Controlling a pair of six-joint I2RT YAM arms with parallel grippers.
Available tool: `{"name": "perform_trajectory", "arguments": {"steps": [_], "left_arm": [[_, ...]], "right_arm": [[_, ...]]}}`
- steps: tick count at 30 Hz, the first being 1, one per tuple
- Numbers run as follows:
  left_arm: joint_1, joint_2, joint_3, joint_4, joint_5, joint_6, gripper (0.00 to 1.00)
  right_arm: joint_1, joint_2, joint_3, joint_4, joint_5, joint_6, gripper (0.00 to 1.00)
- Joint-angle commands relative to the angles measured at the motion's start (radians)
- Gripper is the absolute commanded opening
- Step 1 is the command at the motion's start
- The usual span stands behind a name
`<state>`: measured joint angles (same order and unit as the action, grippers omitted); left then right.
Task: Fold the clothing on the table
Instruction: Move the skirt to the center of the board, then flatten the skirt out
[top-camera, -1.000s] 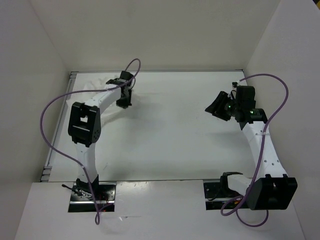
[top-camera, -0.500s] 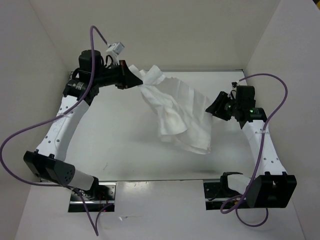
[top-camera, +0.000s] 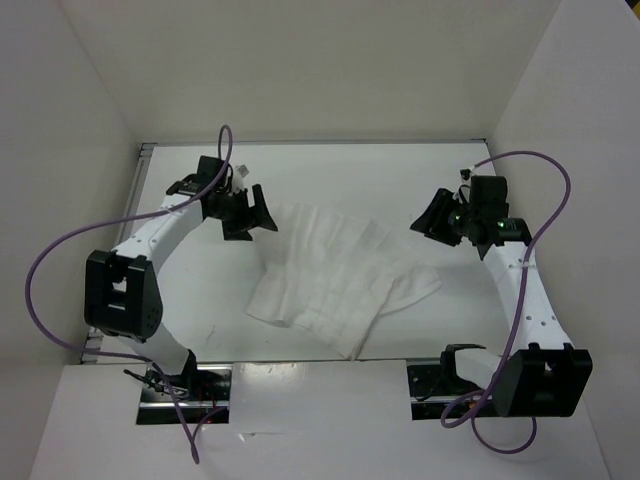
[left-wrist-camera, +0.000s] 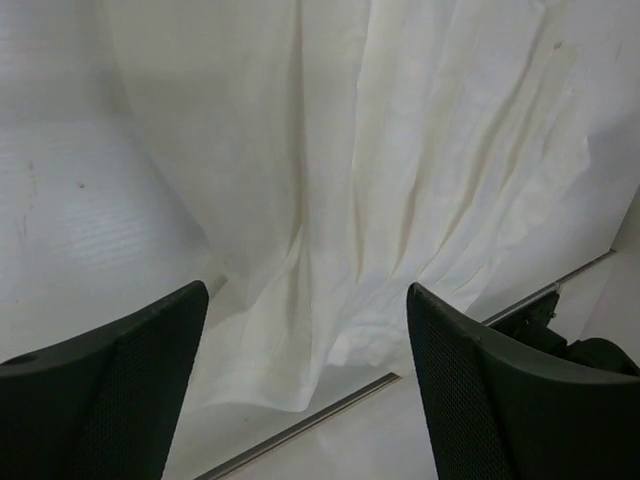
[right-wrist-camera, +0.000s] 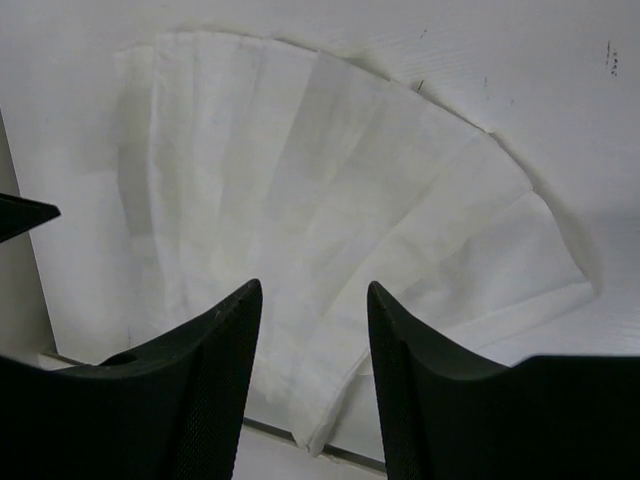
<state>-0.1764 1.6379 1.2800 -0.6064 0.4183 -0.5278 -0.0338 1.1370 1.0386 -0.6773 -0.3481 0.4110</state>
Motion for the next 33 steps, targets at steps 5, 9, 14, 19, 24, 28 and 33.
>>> {"name": "perform_trajectory", "arguments": {"steps": [5, 9, 14, 19, 24, 28, 33], "left_arm": [[-0.061, -0.181, -0.042, -0.081, -0.056, 0.054, 0.84], [-0.106, -0.190, -0.137, -0.116, -0.042, 0.054, 0.81], [-0.150, -0.171, -0.194, -0.188, -0.088, 0.092, 0.78], [-0.231, -0.116, -0.170, -0.289, -0.310, 0.114, 0.78], [-0.276, -0.017, -0.142, -0.316, -0.363, 0.104, 0.78], [-0.317, 0.005, -0.104, -0.325, -0.372, 0.095, 0.78], [-0.318, -0.006, -0.071, -0.306, -0.308, 0.086, 0.78]], "right_arm": [[0.069, 0.012, -0.044, -0.136, -0.062, -0.055, 0.50], [0.166, 0.041, -0.077, -0.206, -0.006, 0.020, 0.50], [0.204, 0.112, -0.172, -0.240, -0.116, 0.047, 0.52], [0.382, 0.124, -0.248, -0.219, -0.117, 0.165, 0.52], [0.468, 0.228, -0.264, -0.142, -0.117, 0.212, 0.52], [0.535, 0.389, -0.273, -0.065, -0.117, 0.233, 0.58], [0.563, 0.512, -0.236, 0.013, -0.055, 0.276, 0.32]]}}
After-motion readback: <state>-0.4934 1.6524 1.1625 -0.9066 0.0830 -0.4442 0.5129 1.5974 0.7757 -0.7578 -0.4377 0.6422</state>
